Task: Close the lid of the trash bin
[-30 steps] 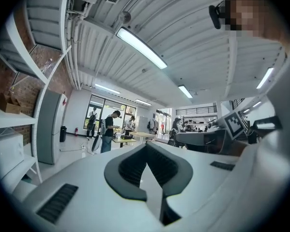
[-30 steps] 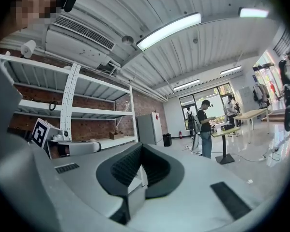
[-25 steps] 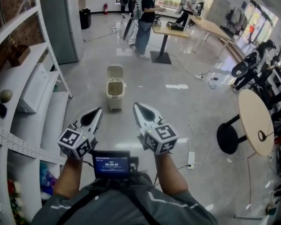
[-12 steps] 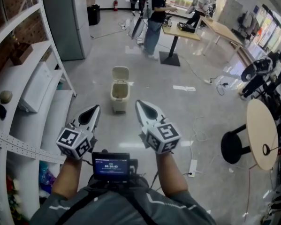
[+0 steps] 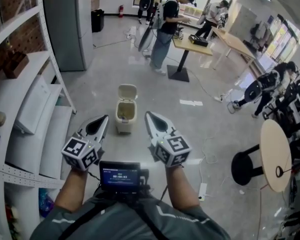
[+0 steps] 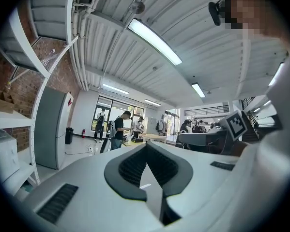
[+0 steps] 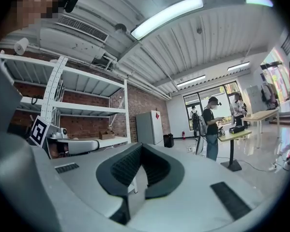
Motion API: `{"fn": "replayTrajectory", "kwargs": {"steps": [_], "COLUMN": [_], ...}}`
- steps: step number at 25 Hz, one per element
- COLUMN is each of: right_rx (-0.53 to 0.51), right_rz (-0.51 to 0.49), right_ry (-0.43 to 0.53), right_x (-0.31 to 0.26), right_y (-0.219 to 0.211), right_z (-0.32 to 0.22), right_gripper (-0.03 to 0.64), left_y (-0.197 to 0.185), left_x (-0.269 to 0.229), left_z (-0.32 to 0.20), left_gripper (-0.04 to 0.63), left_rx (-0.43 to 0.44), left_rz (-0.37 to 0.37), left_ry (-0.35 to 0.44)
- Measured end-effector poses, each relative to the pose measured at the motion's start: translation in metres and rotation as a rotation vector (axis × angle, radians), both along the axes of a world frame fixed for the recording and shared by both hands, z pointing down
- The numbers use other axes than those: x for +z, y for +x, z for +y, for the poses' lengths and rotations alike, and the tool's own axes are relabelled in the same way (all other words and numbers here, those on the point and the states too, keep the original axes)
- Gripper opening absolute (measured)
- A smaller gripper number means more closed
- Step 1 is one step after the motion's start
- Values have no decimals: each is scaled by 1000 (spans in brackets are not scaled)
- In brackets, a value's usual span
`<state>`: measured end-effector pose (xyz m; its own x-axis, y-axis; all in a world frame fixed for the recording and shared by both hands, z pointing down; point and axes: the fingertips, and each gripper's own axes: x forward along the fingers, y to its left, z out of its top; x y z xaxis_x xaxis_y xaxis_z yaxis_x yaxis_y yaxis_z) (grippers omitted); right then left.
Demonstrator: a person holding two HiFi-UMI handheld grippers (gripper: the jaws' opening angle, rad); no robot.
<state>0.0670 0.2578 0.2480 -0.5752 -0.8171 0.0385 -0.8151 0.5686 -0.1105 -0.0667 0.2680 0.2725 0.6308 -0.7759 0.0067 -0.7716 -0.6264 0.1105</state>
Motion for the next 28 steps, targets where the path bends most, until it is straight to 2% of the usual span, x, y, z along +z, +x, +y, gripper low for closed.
{"fn": "replayTrajectory", "kwargs": {"steps": [14,20,28], "right_rx": [109,144,129], "right_rz": [33,56,47], "right_ry": [-34,-52,-41], "right_x": [3,4,8], "right_y": [-38,-41,-48], "right_z": [-134,-164,-215], "right_gripper": [2,2,2], "left_y": [-40,-39,-50], "left_x": [-2,3,7], "left_z": [-146,-179,-226], "left_gripper": [-3,-5,-4], "left_rx": [104,146,112], "left_rz": [25,58,70], "left_ry": [-15,-29,-28]}}
